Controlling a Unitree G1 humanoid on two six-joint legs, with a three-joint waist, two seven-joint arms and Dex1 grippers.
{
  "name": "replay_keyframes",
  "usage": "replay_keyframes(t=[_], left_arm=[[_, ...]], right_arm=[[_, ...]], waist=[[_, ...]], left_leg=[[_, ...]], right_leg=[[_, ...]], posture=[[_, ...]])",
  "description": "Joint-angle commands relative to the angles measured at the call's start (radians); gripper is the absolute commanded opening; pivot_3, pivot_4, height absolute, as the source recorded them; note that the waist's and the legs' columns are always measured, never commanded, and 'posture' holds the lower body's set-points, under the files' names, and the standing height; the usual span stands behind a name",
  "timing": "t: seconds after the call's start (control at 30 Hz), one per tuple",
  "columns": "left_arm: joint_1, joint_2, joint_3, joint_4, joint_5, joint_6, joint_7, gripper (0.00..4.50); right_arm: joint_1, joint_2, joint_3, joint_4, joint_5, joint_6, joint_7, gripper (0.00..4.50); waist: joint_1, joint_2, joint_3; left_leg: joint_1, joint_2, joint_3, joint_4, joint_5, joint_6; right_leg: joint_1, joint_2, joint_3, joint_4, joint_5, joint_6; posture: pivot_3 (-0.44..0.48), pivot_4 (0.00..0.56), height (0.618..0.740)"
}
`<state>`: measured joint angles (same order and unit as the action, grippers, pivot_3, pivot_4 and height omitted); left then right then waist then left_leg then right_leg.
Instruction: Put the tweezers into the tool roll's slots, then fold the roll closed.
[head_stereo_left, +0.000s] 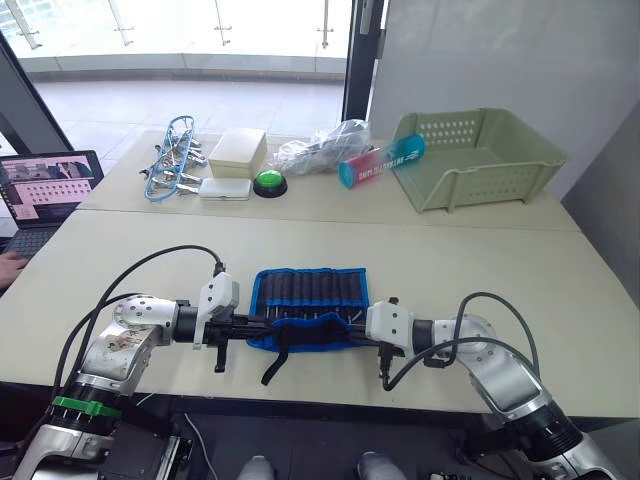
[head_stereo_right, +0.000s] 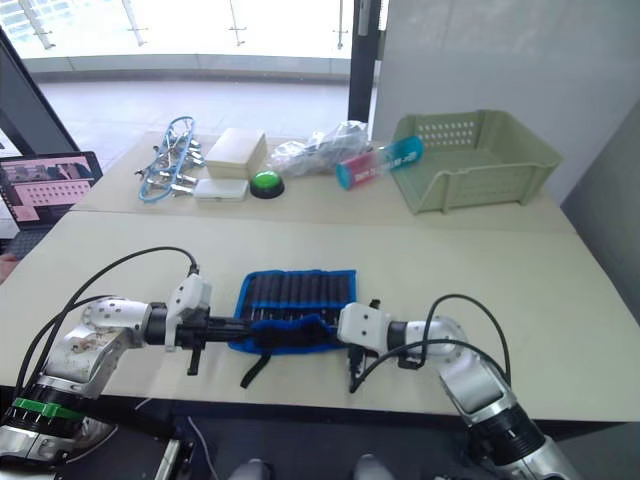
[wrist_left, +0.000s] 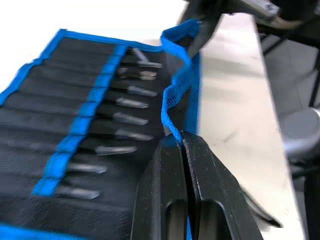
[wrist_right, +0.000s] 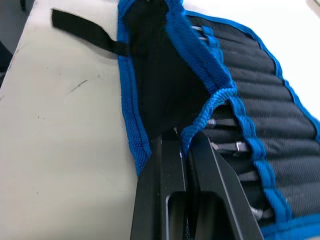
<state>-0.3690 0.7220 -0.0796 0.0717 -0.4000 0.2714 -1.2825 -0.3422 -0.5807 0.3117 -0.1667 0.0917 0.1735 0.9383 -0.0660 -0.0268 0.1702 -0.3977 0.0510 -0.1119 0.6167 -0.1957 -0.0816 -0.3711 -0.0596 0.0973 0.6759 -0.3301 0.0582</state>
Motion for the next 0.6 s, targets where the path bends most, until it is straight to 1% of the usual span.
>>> replay_keyframes(t=[0.03,0.1,0.2,0.3,0.43,0.53,0.6], left_arm=[[-0.029,-0.053,0.041,-0.006,-0.032,0.041,0.072,0.03],[-0.025,-0.076,0.035,-0.019,-0.027,0.056,0.089,0.03],[-0.003,-0.083,0.013,-0.009,0.014,0.025,0.087,0.03],[-0.002,-0.078,-0.002,0.042,0.072,-0.044,0.088,0.03],[-0.016,-0.074,0.009,0.078,0.086,-0.070,0.082,0.03],[-0.046,-0.047,0.016,0.122,0.112,-0.122,0.065,0.03],[-0.065,-0.050,0.019,0.144,0.121,-0.158,0.069,0.03]], right_arm=[[-0.031,0.037,-0.040,-0.016,0.044,0.106,-0.030,0.00],[-0.045,0.059,-0.045,-0.019,0.039,0.161,-0.056,0.00],[-0.050,0.065,-0.039,-0.033,0.021,0.199,-0.066,0.00],[-0.030,0.065,-0.030,-0.066,0.020,0.249,-0.081,0.00],[-0.006,0.064,-0.024,-0.097,0.019,0.281,-0.094,0.00],[0.026,0.055,-0.039,-0.149,0.027,0.331,-0.114,0.00],[0.036,0.062,-0.050,-0.177,0.040,0.370,-0.130,0.00]], waist=[[0.000,0.000,0.000],[-0.001,0.000,0.000],[-0.002,0.000,0.000],[0.000,0.000,0.000],[-0.001,0.000,0.000],[0.000,0.000,0.000],[0.000,0.000,0.000]], left_leg=[[0.000,0.000,0.000,0.000,0.000,0.000],[0.000,0.000,0.000,0.000,0.000,0.000],[0.000,0.000,0.000,0.000,0.000,0.000],[0.000,0.000,0.000,0.000,0.000,0.000],[0.000,0.000,0.000,0.000,0.000,0.000],[-0.001,0.000,0.000,0.000,0.000,0.000],[-0.001,0.000,0.000,0.000,0.000,0.000]], right_leg=[[0.000,0.000,0.000,0.000,0.000,0.000],[0.000,0.000,0.000,0.001,0.000,0.000],[-0.001,0.000,0.000,0.001,0.000,0.000],[-0.001,0.000,0.000,0.001,0.000,0.000],[-0.001,0.000,0.000,0.001,0.000,0.000],[-0.001,0.000,0.000,0.001,0.000,0.000],[-0.001,0.000,0.000,0.001,0.000,0.000]], posture=[[0.000,0.150,0.740],[0.000,0.150,0.740],[0.000,0.150,0.740],[0.000,0.150,0.740],[0.000,0.150,0.740],[0.000,0.150,0.740],[0.000,0.150,0.740]])
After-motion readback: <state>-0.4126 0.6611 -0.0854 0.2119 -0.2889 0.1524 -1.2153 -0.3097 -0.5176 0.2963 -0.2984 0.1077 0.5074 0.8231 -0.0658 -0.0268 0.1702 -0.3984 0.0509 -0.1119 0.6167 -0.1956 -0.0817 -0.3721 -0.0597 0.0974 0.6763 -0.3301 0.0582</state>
